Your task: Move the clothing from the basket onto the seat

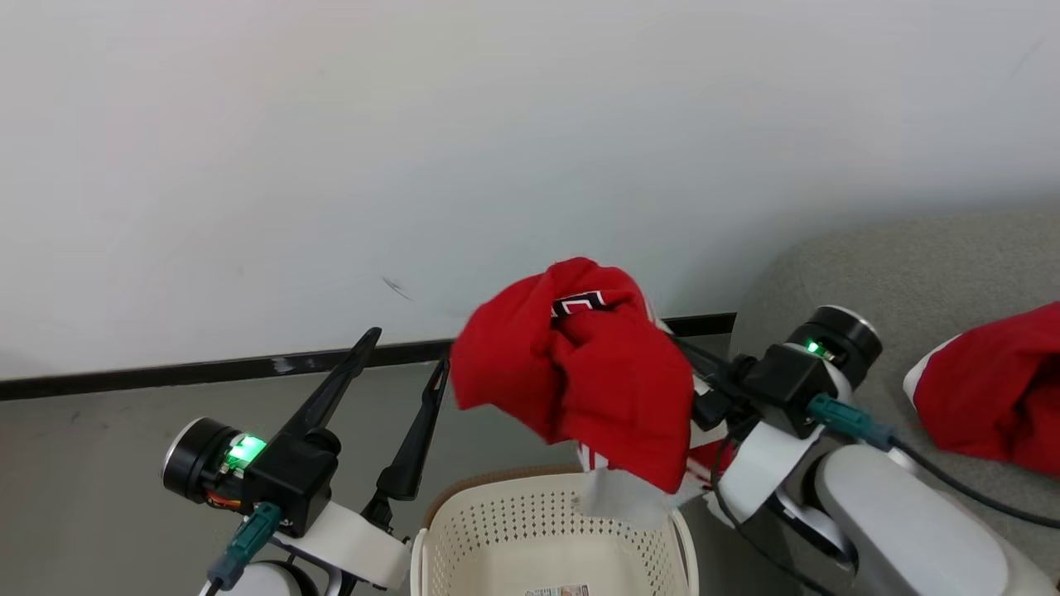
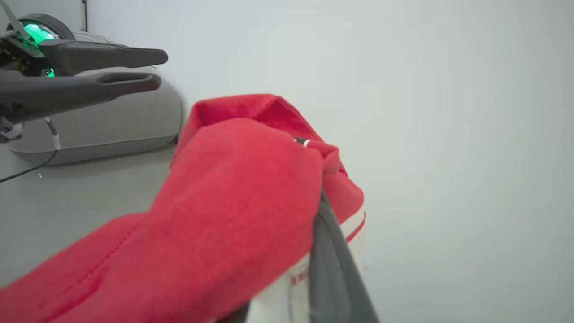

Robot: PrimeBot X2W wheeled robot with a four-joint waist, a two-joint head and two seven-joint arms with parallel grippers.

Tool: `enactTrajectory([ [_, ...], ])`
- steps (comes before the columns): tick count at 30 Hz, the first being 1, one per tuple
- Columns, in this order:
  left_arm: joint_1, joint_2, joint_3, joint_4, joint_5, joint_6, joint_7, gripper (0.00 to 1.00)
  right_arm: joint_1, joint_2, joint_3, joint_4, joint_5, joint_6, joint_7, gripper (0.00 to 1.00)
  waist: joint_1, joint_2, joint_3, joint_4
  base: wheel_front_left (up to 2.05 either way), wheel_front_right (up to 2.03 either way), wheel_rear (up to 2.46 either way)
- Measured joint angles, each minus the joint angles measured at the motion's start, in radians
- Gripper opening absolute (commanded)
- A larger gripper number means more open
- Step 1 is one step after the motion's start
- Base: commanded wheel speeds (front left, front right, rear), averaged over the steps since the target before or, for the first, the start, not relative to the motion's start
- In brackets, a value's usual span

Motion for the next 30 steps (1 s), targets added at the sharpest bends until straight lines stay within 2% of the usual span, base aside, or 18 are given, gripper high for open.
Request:
enactTrajectory([
  [9, 0.004, -0.022, -0.036, 0.008, -0.015, -0.005, -0.026, 1.00, 0.061, -0.044, -0.180, -0.042, -0.054, 0.000, 0.000, 0.00, -0.0001, 0.0000, 0.002, -0.043, 0.00, 0.00, 0.00],
  [18, 0.018, -0.049, -0.119, 0.033, -0.024, -0.056, -0.035, 1.00, 0.198, -0.081, -0.386, -0.093, -0.108, 0.000, 0.000, 0.00, 0.0000, 0.0000, -0.001, -0.104, 0.00, 0.00, 0.00],
  [30, 0.020, -0.096, -0.212, 0.102, -0.051, -0.118, -0.038, 1.00, 0.406, -0.066, -0.631, -0.197, -0.174, 0.000, 0.000, 0.00, 0.0000, 0.0000, -0.006, -0.221, 0.00, 0.00, 0.00],
])
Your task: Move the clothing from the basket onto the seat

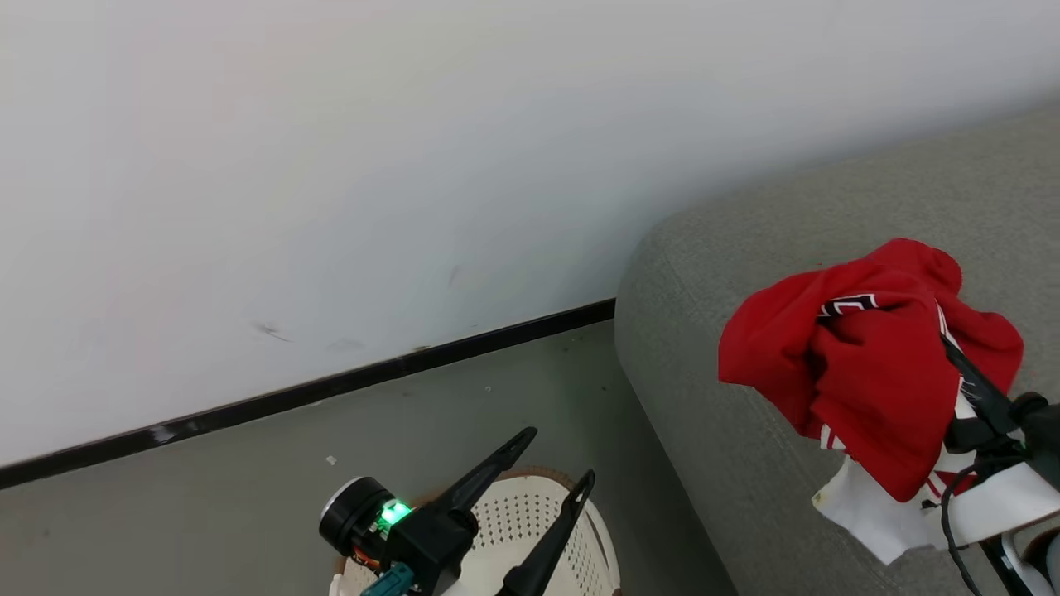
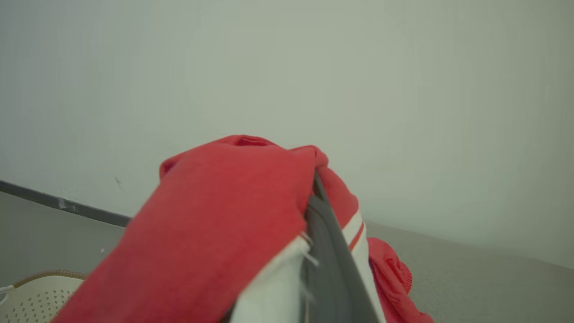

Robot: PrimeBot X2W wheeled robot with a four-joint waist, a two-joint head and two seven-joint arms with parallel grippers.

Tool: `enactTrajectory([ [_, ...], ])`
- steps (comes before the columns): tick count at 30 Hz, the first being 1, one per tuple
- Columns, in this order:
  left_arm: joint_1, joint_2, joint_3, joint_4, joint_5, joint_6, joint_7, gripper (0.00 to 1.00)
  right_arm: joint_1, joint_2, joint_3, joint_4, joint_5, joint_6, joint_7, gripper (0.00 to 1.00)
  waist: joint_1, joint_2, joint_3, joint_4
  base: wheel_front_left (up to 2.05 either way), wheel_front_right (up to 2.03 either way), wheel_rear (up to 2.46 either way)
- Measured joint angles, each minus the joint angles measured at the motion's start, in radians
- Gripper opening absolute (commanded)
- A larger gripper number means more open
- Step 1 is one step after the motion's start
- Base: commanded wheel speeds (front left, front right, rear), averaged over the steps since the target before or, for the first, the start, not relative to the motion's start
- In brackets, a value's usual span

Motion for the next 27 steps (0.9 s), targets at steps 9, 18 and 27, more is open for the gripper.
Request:
enactTrajectory([
  [9, 0.001, -0.019, -0.022, 0.037, -0.006, -0.008, -0.009, 1.00, 0.102, 0.031, -0.051, -0.053, -0.008, 0.000, 0.000, 0.00, 0.0000, 0.0000, 0.002, -0.089, 0.00, 0.00, 0.00],
  [18, 0.001, -0.022, -0.005, 0.045, -0.003, 0.003, -0.019, 1.00, 0.058, 0.004, -0.011, -0.063, 0.009, 0.000, 0.000, 0.00, 0.0000, 0.0000, 0.017, -0.162, 0.00, 0.00, 0.00],
  [27, 0.001, 0.007, 0.035, 0.018, 0.035, 0.049, -0.019, 1.00, -0.188, -0.103, 0.039, 0.037, 0.091, 0.000, 0.027, 0.00, 0.0001, 0.0000, 0.058, -0.200, 0.00, 0.00, 0.00],
])
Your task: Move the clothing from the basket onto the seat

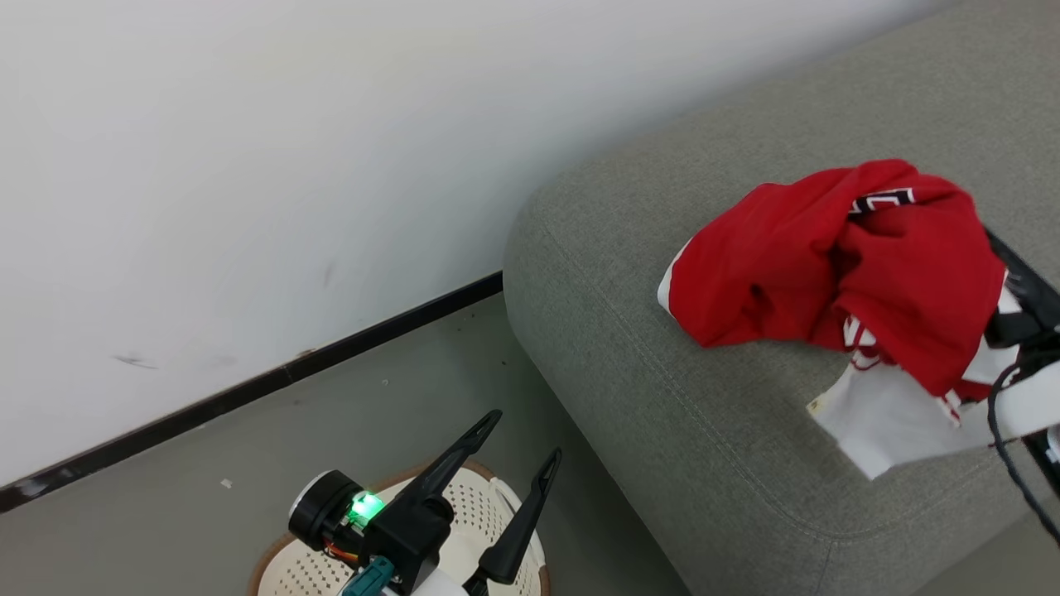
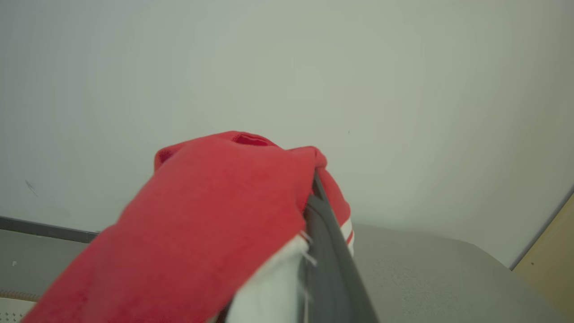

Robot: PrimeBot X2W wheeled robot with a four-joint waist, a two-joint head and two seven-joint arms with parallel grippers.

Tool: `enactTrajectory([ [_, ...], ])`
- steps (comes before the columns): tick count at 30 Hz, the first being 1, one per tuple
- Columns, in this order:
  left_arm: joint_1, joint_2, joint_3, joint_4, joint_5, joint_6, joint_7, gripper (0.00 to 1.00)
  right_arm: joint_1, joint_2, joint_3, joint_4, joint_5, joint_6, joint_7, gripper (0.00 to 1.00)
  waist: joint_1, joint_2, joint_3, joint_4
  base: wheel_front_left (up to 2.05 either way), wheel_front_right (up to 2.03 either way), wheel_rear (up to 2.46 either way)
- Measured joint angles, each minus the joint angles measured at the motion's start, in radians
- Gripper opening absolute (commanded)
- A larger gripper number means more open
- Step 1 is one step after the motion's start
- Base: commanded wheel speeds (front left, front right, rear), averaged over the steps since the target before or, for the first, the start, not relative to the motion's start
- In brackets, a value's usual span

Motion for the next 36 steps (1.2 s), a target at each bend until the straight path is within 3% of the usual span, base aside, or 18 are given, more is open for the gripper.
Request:
enactTrajectory([
  [6, 0.000, 0.011, 0.002, -0.036, 0.023, 0.017, 0.002, 1.00, -0.162, -0.043, -0.008, 0.111, 0.051, 0.000, 0.035, 0.00, -0.0001, 0.0000, 0.039, 0.001, 0.00, 0.00, 0.00],
  [19, -0.006, 0.028, -0.022, -0.112, 0.075, 0.032, 0.051, 1.00, -0.337, -0.105, -0.087, 0.325, 0.078, 0.000, 0.041, 0.00, 0.0000, 0.0000, 0.123, 0.042, 0.00, 0.00, 0.00],
  [28, -0.051, 0.026, -0.053, -0.165, 0.101, 0.032, 0.096, 1.00, -0.349, -0.100, -0.157, 0.500, 0.023, 0.000, 0.017, 0.00, 0.0000, 0.0000, 0.194, 0.086, 0.00, 0.00, 0.00],
  [36, -0.090, 0.027, -0.069, -0.190, 0.127, 0.030, 0.125, 1.00, -0.372, -0.038, -0.218, 0.624, -0.011, 0.000, -0.009, 0.00, 0.0000, 0.0000, 0.260, 0.126, 0.00, 0.00, 0.00],
])
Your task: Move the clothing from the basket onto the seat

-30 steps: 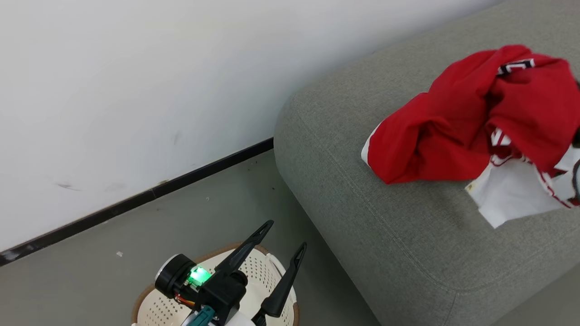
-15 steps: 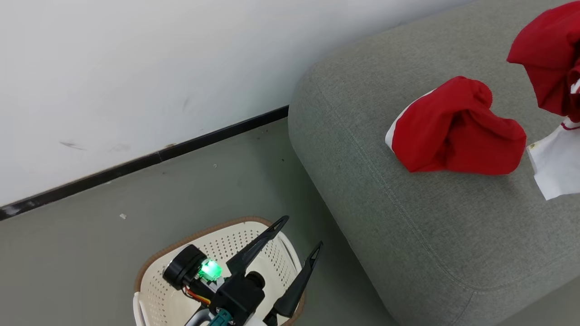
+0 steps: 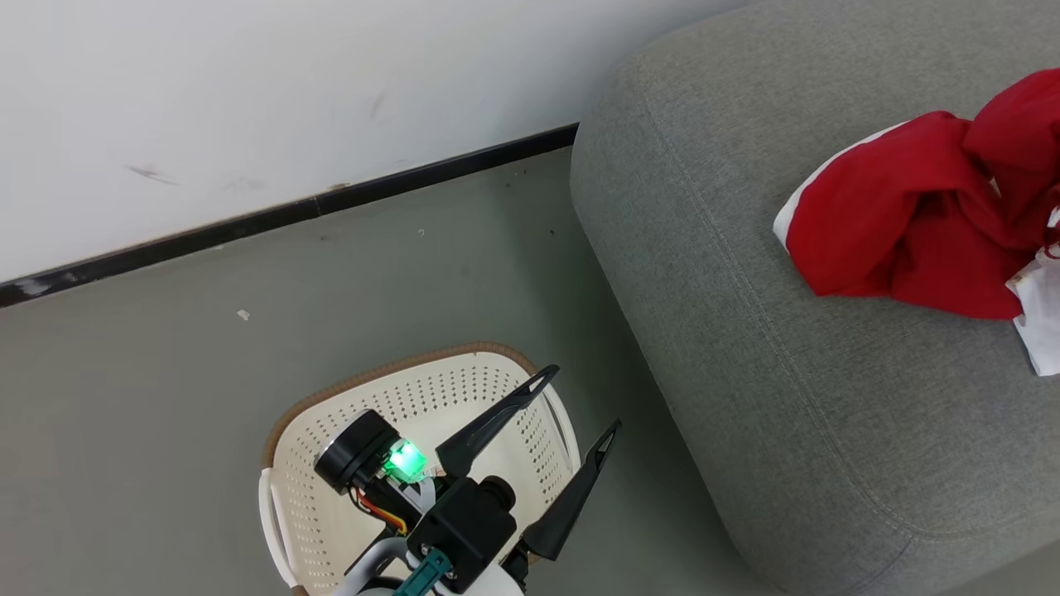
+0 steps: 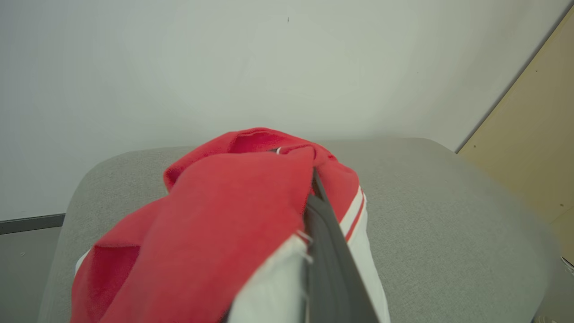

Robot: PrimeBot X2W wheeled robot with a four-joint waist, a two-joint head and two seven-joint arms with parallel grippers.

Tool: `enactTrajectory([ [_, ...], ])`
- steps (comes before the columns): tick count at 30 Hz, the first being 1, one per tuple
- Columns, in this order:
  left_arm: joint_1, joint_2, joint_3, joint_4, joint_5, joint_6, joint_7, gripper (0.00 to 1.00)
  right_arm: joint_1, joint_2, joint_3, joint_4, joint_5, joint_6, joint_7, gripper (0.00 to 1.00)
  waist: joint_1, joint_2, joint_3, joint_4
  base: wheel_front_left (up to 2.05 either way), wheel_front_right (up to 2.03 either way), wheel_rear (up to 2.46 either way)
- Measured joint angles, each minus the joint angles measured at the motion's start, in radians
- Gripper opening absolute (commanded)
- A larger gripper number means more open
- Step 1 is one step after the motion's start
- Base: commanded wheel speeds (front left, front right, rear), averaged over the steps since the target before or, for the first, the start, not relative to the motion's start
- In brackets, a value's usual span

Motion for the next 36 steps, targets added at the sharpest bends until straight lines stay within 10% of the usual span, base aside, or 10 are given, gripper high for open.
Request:
enactTrajectory([
  [24, -0.109, 0.003, -0.016, 0.011, 0.010, -0.061, 0.017, 1.00, 0.005, 0.163, -0.086, 0.093, -0.013, 0.000, -0.017, 0.00, 0.0000, 0.0000, 0.145, 0.069, 0.00, 0.00, 0.00],
  [26, -0.119, 0.004, -0.013, 0.022, 0.009, -0.066, 0.017, 1.00, 0.006, 0.184, -0.084, 0.077, -0.016, 0.000, -0.017, 0.38, 0.0000, 0.0000, 0.144, 0.062, 0.00, 0.00, 0.00],
  [27, -0.119, 0.004, -0.013, 0.022, 0.009, -0.066, 0.017, 1.00, 0.006, 0.184, -0.084, 0.077, -0.016, 0.000, -0.017, 0.38, 0.0000, 0.0000, 0.144, 0.062, 0.00, 0.00, 0.00],
  [29, -0.119, 0.004, -0.012, 0.032, 0.007, -0.069, 0.016, 1.00, 0.007, 0.188, -0.084, 0.056, -0.016, 0.000, -0.017, 0.97, 0.0000, 0.0000, 0.141, 0.056, 0.00, 0.00, 0.00],
  [36, -0.119, 0.003, -0.006, 0.049, -0.005, -0.070, -0.001, 1.00, 0.054, 0.206, -0.087, 0.006, -0.016, 0.000, -0.017, 1.00, 0.0000, 0.0000, 0.127, 0.041, 0.00, 0.00, 0.00],
])
